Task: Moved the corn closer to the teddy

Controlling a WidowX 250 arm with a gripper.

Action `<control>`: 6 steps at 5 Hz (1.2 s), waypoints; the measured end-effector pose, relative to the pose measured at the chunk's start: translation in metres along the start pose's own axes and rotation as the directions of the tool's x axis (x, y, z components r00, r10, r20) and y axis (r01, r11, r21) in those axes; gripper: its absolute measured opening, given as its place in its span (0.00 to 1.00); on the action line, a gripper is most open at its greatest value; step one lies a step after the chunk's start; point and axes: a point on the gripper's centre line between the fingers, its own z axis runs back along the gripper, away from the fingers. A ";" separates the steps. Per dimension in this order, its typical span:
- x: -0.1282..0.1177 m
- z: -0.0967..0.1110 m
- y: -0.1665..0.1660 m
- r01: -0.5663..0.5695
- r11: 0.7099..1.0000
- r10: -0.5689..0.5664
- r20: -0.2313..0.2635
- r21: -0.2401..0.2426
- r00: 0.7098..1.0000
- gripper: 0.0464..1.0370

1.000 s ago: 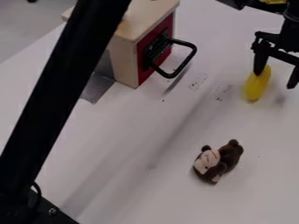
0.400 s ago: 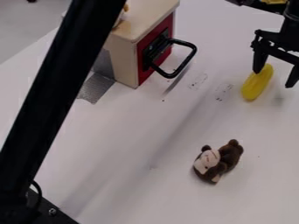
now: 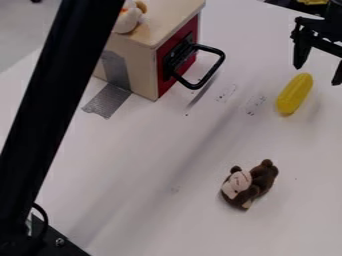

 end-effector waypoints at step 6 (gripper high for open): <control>-0.015 -0.032 0.025 0.011 0.997 -0.002 -0.109 0.082 0.994 0.96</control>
